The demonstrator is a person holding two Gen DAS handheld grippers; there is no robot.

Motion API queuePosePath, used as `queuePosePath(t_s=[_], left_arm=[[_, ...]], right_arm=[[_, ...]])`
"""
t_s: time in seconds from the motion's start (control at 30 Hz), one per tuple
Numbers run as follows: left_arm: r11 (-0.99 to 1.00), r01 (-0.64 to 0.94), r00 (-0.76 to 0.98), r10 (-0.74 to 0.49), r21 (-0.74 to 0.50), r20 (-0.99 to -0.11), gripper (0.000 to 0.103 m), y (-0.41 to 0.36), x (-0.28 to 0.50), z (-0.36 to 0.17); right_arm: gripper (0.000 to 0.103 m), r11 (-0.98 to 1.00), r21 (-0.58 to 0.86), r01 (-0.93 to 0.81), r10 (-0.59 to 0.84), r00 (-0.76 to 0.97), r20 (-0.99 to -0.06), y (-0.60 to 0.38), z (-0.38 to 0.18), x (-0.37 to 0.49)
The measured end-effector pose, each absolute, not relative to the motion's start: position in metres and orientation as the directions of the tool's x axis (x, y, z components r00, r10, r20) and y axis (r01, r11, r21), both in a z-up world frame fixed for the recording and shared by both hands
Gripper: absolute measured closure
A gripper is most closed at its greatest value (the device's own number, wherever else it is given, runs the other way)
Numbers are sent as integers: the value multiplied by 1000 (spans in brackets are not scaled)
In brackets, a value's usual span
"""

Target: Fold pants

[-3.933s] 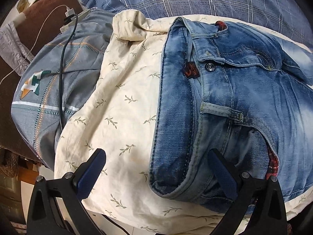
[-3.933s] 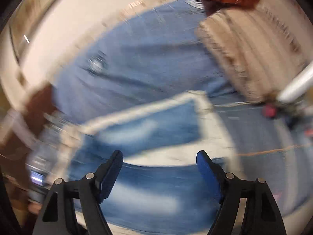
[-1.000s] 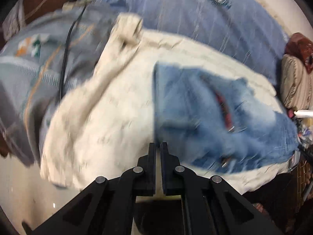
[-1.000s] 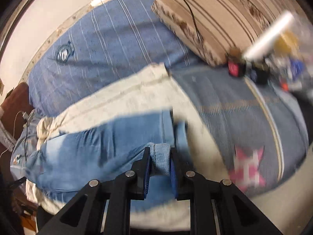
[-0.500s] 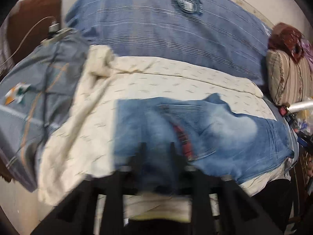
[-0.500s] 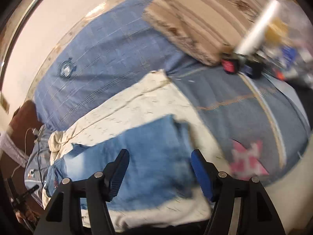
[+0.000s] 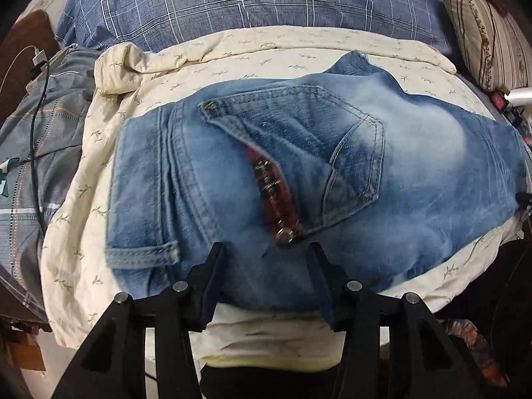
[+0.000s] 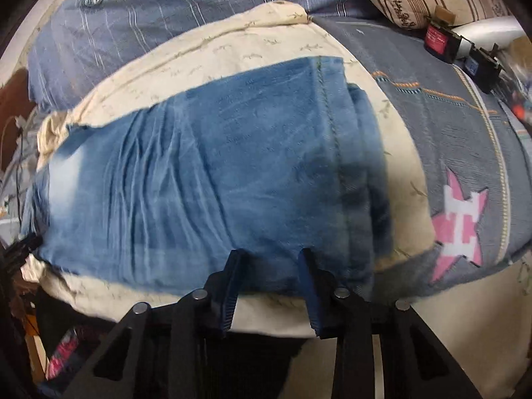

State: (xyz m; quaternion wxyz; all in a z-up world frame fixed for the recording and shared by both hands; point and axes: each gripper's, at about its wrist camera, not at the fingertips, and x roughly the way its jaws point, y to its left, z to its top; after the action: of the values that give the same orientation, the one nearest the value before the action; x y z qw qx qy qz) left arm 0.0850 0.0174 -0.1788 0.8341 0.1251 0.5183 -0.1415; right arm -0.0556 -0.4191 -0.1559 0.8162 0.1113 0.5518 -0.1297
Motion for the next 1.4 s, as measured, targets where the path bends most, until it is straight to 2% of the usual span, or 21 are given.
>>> queuePosePath(t_s=[0.17,0.23,0.3,0.43,0.5,0.57,0.67,0.87,1.07,1.13,1.2,1.23,1.3,1.4], left_arm=[[944,331,469,-162,2,-868,52,27,88,-152],[950,312,495,-151,14,-856,50,31,93,-148],[961,276,502,-126,20,-856,50,38,101,-150],[985,168,470,-58,25,-880,50,62,119,-171],[989,144,449,-84,-20,-889,46,72,122,-179],[988,152,462,-105,-37,-881,46,75,120,-177],[986,167,475,-101,-23,-874,46,71,115,-173],[984,169,506,-131,-51,-852,46,75,106,-163],[984,178,510,-117,-28,-852,46,78,109,-171],[983,183,504,-116,-25,-856,46,79,108,-175],[982,185,498,-127,-38,-858,46,82,106,-179],[981,189,495,-137,-48,-858,46,84,105,-180],[980,191,491,-141,-52,-859,45,87,102,-183],[981,182,490,-149,-66,-859,46,89,100,-180]], right_arm=[[63,945,87,315,-85,494,-865,-420,-111,-37],[55,940,83,329,-117,543,-832,-422,-99,-29],[55,938,87,335,-127,568,-813,-424,-96,-11],[55,921,98,377,-133,540,-831,-442,-119,19],[57,881,130,455,-115,474,-873,-457,-141,22],[57,853,149,500,-125,473,-872,-456,-138,23],[56,895,27,446,-214,480,-851,-419,-119,38],[56,987,101,128,8,580,-814,-302,-102,90],[56,957,282,-74,281,487,-827,-205,-137,147],[56,949,306,-72,304,454,-838,-187,-152,155],[56,959,283,-33,269,431,-861,-187,-176,170],[59,967,256,9,228,427,-875,-193,-188,178],[72,961,271,59,213,468,-858,-220,-193,186],[73,941,317,122,221,488,-844,-237,-186,187]])
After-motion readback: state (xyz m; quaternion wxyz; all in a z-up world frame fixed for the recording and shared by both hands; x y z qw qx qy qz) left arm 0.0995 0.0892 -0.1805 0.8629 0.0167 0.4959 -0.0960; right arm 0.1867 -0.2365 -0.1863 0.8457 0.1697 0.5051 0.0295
